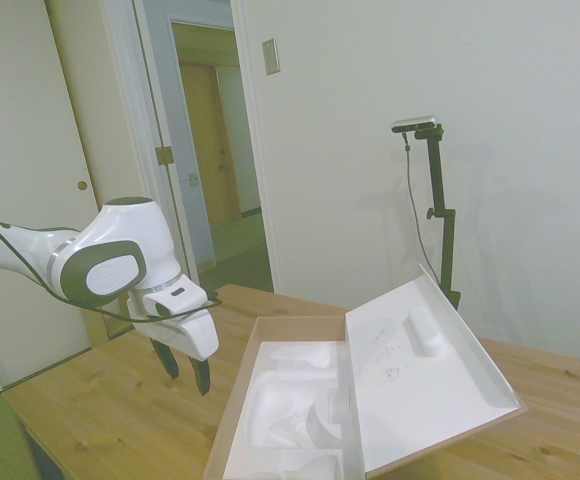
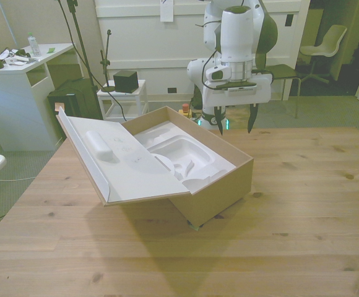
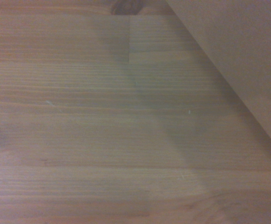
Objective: Close the box
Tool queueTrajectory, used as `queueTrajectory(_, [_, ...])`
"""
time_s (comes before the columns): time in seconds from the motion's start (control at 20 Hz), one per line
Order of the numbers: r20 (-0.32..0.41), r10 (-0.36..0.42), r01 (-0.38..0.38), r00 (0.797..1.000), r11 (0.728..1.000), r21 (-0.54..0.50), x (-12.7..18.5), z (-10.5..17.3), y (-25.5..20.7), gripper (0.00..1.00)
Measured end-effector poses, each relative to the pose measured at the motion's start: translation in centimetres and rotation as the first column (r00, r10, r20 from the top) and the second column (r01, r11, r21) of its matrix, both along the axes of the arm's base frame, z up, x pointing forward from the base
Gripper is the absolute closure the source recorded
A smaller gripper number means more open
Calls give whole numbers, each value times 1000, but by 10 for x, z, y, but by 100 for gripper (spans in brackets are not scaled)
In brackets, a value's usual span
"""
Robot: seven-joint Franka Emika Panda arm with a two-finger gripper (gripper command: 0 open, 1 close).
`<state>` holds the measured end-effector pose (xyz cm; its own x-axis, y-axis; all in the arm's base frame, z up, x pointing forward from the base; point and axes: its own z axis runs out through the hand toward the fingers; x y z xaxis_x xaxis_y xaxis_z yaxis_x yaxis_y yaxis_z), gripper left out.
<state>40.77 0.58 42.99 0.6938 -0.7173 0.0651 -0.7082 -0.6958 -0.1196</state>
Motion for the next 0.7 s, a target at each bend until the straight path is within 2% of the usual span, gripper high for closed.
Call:
queueTrajectory(0.2, [6,-24,24,1000,1000,6,0,3,-3,0])
queueTrajectory(0.35, [34,-37,36,999,999,10,-4,18,-7,0])
queueTrajectory(0.55, [103,-66,64,992,998,24,-17,58,-19,0])
queueTrajectory(0.7, [175,-127,120,976,991,52,-30,106,-47,0])
